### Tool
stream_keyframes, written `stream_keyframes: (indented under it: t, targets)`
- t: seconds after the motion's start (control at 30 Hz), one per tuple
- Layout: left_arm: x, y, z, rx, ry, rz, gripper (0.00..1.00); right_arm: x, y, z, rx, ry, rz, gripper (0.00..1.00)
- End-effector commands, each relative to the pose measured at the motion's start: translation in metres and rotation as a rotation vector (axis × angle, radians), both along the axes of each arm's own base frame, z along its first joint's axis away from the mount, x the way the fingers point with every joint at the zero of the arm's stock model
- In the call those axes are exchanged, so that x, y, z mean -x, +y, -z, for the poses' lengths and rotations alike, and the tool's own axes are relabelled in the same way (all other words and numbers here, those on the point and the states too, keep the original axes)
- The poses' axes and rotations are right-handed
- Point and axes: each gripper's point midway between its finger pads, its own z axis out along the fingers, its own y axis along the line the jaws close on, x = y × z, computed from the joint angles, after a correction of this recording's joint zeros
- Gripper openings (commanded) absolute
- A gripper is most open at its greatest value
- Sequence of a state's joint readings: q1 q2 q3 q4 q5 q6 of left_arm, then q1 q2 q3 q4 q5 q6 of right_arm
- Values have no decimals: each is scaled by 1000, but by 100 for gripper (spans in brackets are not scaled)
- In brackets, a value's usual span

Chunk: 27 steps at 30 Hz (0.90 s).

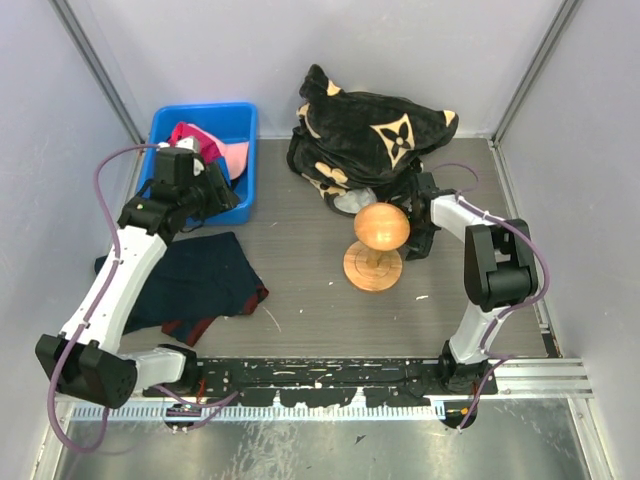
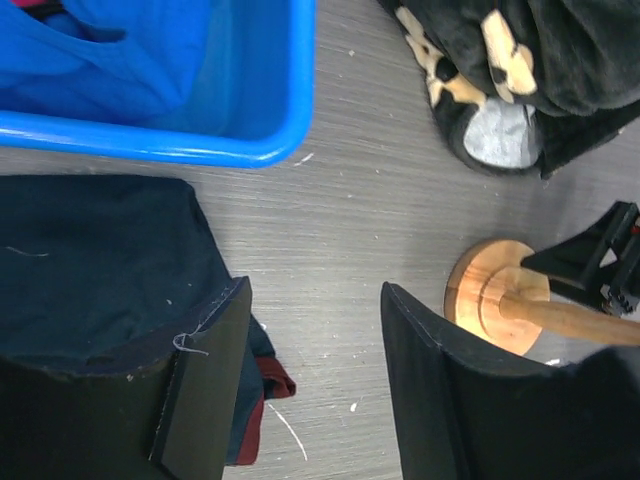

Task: Stack the hats

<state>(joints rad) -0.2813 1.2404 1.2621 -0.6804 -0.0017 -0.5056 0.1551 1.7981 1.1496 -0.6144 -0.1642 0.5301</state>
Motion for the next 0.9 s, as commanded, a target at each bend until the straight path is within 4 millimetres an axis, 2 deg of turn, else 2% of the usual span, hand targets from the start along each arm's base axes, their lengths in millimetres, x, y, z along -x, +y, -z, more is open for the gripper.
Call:
stream_keyframes:
  t: [0.0,0.1,0.13,0.23,0.37,0.47,0.57,0.63,0.87]
  targets:
    - [-3,22,-10,9,17,-79,63,-14,-22,-27,33,-58,81,92]
    - [-9,38,-16,16,18,-136,66,-37,-40,-48,38,-120,120,92]
    - [-15,42,-9,3,44,-152,67,-44,-47,-54,38,-140,137,92]
    - [-28,60,-8,-38,75,-204,69,-60,-71,-73,38,-198,190,93]
    - [-53,88,-5,-92,121,-259,69,-74,-103,-104,47,-285,255,93]
    - [-74,103,0,-146,172,-291,67,-77,-119,-129,70,-351,289,93]
    - [-83,109,18,-159,272,-311,65,-77,-127,-147,90,-389,303,93]
    - [-84,107,32,-150,340,-318,65,-77,-126,-151,80,-394,301,93]
    - [-84,113,47,-160,349,-349,65,-74,-123,-153,59,-401,300,93]
